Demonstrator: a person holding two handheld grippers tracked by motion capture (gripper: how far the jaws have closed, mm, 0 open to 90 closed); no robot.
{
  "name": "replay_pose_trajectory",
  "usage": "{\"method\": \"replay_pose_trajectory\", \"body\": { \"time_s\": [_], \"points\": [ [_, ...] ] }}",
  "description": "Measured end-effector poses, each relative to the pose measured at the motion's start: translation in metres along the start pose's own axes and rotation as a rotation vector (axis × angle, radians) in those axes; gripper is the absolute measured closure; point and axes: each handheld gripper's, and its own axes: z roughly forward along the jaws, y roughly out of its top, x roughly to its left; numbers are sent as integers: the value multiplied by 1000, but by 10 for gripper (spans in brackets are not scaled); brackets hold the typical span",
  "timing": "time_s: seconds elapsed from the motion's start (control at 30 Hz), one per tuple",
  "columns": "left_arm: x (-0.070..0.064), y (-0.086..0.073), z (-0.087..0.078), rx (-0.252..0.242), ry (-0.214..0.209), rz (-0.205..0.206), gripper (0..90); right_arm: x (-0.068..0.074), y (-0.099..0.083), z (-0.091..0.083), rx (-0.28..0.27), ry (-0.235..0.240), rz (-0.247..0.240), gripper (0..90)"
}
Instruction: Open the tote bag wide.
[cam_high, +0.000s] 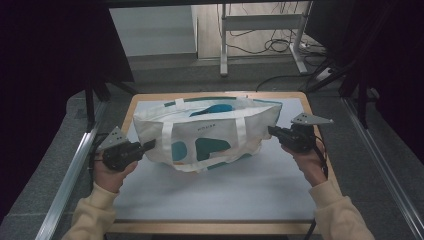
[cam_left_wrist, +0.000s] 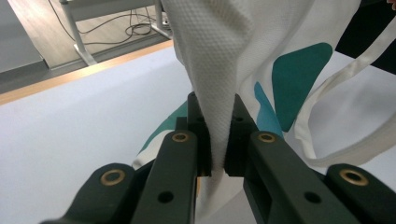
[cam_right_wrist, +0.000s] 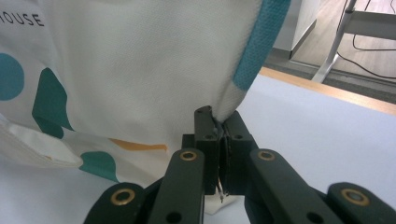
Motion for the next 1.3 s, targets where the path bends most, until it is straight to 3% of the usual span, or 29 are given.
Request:
{"method": "replay_pose_trajectory", "body": {
  "time_s": [0.57,1.07,1.3],
  "points": [
    [-2,-28,14,23,10,3,861,3,-18,16,62,12,15,861],
    [-7,-36,24,62,28,36,866,3,-32,31,109,19,26,862],
    [-2,-48,32,93,5,-1,866,5,-39,39,139,22,18,862]
  ]
}}
